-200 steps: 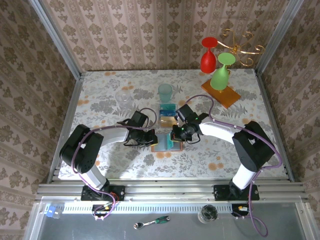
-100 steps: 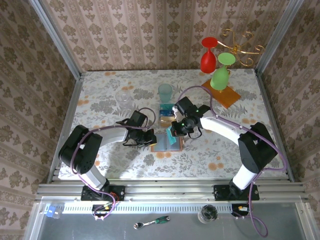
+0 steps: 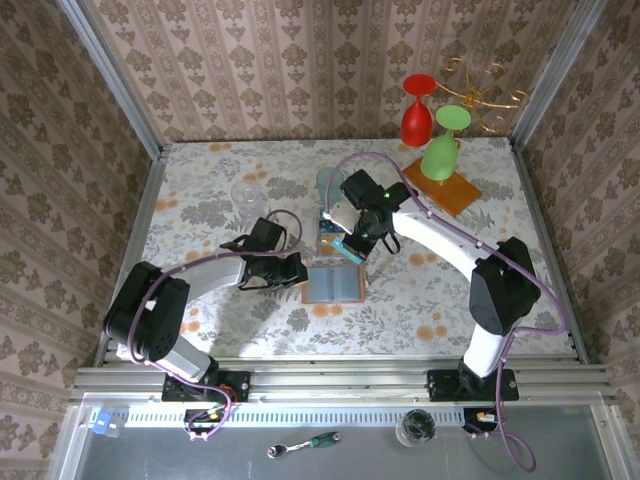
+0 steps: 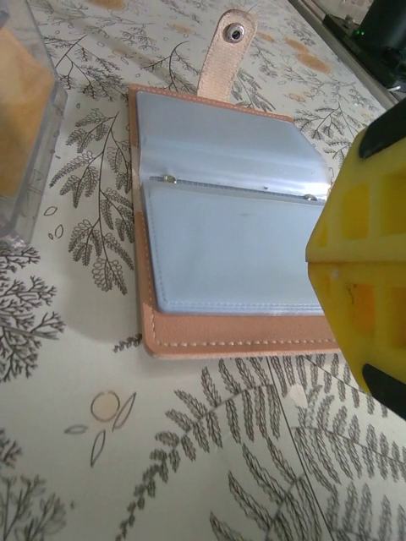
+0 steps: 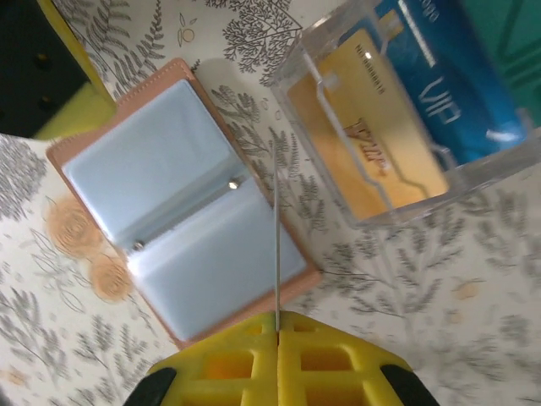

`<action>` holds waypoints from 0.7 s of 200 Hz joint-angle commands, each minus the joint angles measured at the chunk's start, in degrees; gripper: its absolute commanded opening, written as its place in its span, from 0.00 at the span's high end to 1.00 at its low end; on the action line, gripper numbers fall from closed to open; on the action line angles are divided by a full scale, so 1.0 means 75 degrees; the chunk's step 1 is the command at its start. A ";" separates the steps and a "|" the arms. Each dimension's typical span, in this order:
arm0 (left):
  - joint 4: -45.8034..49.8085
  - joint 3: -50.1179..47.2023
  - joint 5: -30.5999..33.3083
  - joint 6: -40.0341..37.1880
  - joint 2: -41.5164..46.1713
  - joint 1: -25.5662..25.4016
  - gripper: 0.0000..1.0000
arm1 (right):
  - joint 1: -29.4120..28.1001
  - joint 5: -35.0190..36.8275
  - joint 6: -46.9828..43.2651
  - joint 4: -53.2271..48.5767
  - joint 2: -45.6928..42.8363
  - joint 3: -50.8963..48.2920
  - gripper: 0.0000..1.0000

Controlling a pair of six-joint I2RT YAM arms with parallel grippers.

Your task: Take the credit cards out of the card holder

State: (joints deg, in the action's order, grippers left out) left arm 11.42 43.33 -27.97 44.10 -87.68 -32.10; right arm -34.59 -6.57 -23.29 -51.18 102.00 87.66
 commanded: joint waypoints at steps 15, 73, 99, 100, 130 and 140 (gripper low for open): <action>0.0294 -0.0215 0.0125 -0.0091 0.0366 0.0161 0.98 | 0.0149 0.0574 -0.1991 -0.1169 0.0795 0.1416 1.00; 0.0294 -0.0454 0.0155 -0.0032 0.0632 0.0248 0.98 | 0.0495 0.0553 -0.2493 -0.2008 0.2211 0.3679 1.00; 0.0282 -0.0513 0.0155 -0.0035 0.0654 0.0297 0.98 | 0.0618 0.0504 -0.2658 -0.2146 0.2705 0.4444 1.00; 0.0282 -0.0514 0.0155 -0.0033 0.0659 0.0296 0.98 | 0.0622 0.0497 -0.2671 -0.2150 0.2732 0.4476 1.00; 0.0294 -0.0504 0.0134 -0.0064 0.0640 0.0374 0.98 | 0.0727 0.0477 -0.2890 -0.2416 0.3372 0.5372 1.00; 0.0293 -0.0504 0.0122 -0.0073 0.0622 0.0400 0.98 | 0.0744 0.0449 -0.2967 -0.2529 0.3569 0.5686 1.00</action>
State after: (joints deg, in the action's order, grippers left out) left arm 12.47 40.01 -27.16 44.10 -83.92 -29.87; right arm -29.47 -3.33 -42.57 -65.47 125.32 125.08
